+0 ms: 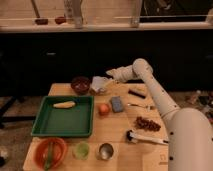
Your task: Place towel in paper cup
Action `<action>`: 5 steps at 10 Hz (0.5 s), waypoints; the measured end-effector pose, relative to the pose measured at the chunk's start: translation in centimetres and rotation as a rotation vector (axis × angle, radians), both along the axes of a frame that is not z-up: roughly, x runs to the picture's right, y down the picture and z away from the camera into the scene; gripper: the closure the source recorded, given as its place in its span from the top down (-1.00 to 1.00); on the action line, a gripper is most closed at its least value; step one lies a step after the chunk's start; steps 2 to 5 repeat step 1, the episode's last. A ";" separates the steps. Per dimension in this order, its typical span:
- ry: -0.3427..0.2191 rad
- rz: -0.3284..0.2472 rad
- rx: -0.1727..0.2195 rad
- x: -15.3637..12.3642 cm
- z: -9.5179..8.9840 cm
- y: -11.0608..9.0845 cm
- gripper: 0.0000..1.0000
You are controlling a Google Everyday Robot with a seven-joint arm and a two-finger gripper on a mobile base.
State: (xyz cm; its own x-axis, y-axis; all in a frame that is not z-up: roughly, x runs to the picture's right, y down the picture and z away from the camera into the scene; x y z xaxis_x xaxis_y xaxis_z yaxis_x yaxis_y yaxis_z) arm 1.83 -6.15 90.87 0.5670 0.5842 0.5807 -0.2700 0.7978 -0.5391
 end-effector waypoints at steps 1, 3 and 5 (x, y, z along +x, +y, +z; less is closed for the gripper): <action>0.000 0.000 0.000 0.0 0.0 0.0 0.39; 0.000 0.000 0.000 0.0 0.0 0.0 0.39; 0.000 0.000 0.000 0.0 0.0 0.0 0.39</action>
